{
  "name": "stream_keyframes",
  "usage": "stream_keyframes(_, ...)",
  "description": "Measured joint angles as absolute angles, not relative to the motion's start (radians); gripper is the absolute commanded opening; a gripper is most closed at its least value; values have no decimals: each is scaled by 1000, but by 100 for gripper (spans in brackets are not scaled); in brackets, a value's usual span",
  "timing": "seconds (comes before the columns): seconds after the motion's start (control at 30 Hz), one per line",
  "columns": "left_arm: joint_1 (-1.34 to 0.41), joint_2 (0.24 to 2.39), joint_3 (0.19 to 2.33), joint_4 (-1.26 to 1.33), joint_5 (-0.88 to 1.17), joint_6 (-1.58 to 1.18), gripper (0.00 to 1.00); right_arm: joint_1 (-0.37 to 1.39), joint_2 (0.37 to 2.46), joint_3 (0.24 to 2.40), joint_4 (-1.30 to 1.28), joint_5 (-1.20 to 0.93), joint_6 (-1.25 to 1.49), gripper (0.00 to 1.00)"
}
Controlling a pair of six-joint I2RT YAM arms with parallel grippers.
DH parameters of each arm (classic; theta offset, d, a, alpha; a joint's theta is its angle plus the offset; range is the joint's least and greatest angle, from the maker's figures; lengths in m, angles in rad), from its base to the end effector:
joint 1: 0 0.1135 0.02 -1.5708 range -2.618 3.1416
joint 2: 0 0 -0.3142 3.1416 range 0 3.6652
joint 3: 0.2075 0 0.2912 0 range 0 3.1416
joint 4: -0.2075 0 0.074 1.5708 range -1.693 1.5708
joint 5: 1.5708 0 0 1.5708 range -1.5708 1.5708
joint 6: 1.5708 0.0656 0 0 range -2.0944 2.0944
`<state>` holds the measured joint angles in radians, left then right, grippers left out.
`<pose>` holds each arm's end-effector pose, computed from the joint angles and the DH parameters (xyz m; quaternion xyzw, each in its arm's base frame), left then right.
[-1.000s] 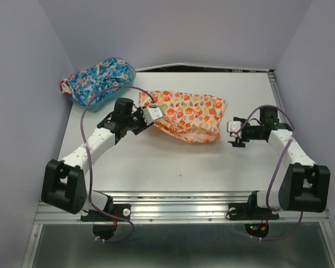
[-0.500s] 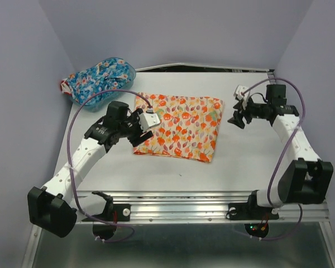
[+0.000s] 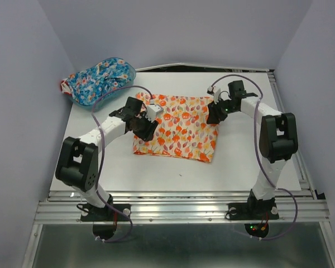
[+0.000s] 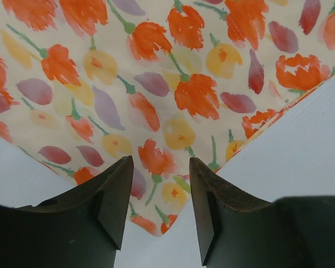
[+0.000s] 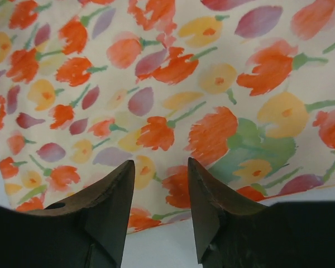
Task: Fold and stack the skirts
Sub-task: Flatten the skirt out
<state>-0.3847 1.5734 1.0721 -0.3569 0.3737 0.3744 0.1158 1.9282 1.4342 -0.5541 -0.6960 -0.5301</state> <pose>0.3505 -0.1678 0.2412 0.4014 0.8313 -0.1759 0.3418 0.4633 0.0962 0.2178 -0.3718 0.8332 0.2724 0.3055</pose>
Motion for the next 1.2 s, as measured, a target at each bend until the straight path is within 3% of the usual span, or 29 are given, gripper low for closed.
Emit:
stream_keyframes(0.3, -357, 1724, 1094, -361, 324, 324, 54, 123, 2033, 1423, -540, -522, -520, 38)
stream_keyframes(0.5, -282, 1860, 1217, -354, 241, 362, 57, 205, 1894, 1238, -532, -454, -562, 38)
stream_keyframes(0.67, -255, 1959, 1363, -375, 199, 387, 64, 441, 1784, 1115, -736, -569, -618, 48)
stream_keyframes(0.77, -260, 1983, 1457, -392, 205, 392, 66, 549, 1766, 1125, -883, -713, -620, 48)
stream_keyframes(0.97, -264, 1904, 1497, -402, 233, 417, 68, 430, 1739, 1348, -974, -797, -554, 49)
stream_keyframes(1.2, -265, 1769, 1385, -411, 277, 430, 68, 368, 1788, 1422, -834, -659, -518, 48)
